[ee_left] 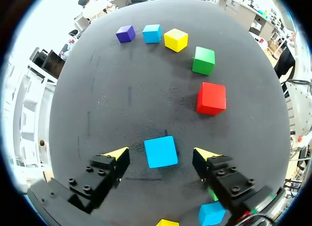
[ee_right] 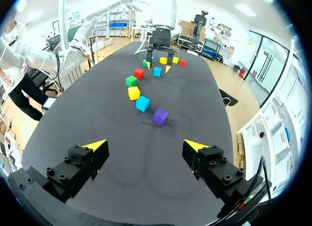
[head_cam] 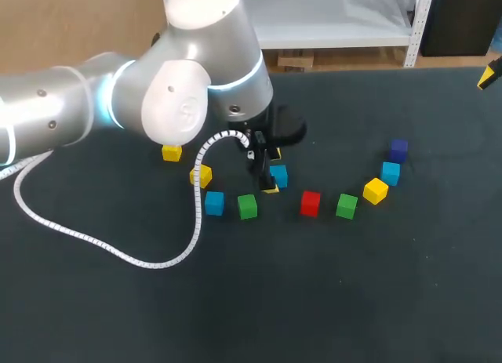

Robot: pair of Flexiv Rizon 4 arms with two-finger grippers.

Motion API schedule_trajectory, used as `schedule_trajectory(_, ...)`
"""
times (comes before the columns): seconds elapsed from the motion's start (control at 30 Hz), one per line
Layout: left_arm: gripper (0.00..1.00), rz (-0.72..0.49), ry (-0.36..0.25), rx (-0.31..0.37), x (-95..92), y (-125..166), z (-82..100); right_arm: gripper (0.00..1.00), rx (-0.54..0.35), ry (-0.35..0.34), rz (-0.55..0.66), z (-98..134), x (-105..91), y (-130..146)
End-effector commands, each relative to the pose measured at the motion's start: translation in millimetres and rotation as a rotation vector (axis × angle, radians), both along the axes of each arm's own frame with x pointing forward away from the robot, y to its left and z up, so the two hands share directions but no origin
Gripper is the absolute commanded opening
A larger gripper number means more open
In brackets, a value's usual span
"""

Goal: Place the blue cubes, place green cubes on the blue cubes, place the yellow cubes on the green cubes, then place the red cubes on the yellow cubes, and place purple cube on the red cubes.

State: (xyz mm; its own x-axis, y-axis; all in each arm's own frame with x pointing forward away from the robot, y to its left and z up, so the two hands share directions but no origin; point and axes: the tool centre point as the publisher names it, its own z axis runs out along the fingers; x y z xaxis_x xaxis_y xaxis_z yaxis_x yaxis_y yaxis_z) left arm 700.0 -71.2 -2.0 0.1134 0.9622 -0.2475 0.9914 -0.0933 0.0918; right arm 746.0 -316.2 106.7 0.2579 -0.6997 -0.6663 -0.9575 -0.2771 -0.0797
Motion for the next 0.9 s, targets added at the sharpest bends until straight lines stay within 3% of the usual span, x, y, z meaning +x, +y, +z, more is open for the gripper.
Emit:
schedule_trajectory(0.03, 0.76, -0.001, 0.007, 0.003, 5.3, -2.8, -3.2, 1.0, 0.0, -0.001, 0.0, 0.0, -0.3, 0.2)
schedule_trajectory(0.1, 0.72, 0.001, 0.006, 0.002, 6.7, -3.5, -4.2, 1.0, 0.0, -0.001, 0.0, 0.0, -0.3, 0.2)
schedule_trajectory(0.13, 0.48, 0.005, 0.005, 0.004, 7.9, -4.0, -4.9, 1.0, 0.0, -0.001, 0.0, 0.0, -0.3, 0.2)
schedule_trajectory(0.37, 0.41, 0.009, 0.001, 0.002, 15.1, -6.1, -5.6, 1.0, 0.0, -0.001, 0.0, 0.0, -0.3, 0.2)
schedule_trajectory(0.67, 0.43, 0.011, -0.002, 0.005, 18.9, -3.8, -5.5, 1.0, 0.0, -0.001, 0.0, 0.0, -0.3, 0.2)
schedule_trajectory(0.9, 0.3, 0.022, -0.001, 0.007, 15.9, 1.2, -4.4, 1.0, 0.0, -0.001, 0.0, 0.0, -0.3, 0.2)
